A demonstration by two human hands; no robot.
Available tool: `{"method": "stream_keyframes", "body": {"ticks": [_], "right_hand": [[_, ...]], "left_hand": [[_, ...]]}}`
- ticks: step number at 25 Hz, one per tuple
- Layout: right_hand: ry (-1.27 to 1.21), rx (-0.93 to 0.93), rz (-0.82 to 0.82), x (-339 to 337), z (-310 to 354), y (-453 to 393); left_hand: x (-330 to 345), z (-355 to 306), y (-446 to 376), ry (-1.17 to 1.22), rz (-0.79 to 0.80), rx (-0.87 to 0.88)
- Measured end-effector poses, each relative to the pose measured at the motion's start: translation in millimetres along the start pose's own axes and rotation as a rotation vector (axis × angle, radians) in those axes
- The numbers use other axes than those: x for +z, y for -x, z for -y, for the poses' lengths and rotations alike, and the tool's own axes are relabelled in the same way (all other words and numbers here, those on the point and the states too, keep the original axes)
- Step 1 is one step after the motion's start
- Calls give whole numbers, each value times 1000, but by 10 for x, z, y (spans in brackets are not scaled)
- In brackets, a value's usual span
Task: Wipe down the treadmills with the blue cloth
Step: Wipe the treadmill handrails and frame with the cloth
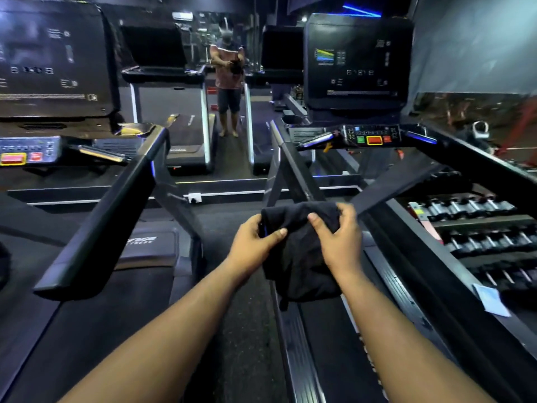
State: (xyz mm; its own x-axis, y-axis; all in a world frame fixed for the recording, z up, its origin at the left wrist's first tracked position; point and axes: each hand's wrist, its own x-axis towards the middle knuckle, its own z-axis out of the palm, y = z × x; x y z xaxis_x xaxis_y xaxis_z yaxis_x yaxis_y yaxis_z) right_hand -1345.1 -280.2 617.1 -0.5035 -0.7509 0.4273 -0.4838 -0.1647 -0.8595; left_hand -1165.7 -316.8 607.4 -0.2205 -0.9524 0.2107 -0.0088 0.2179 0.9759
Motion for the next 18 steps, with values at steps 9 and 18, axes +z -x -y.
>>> {"method": "stream_keyframes", "body": {"ticks": [9, 18], "right_hand": [[1209, -61, 352, 428, -447, -461], [1274, 117, 632, 876, -238, -1194]], "left_hand": [[399, 609, -1466, -585, 242, 14], [111, 910, -2474, -1073, 640, 331]]}}
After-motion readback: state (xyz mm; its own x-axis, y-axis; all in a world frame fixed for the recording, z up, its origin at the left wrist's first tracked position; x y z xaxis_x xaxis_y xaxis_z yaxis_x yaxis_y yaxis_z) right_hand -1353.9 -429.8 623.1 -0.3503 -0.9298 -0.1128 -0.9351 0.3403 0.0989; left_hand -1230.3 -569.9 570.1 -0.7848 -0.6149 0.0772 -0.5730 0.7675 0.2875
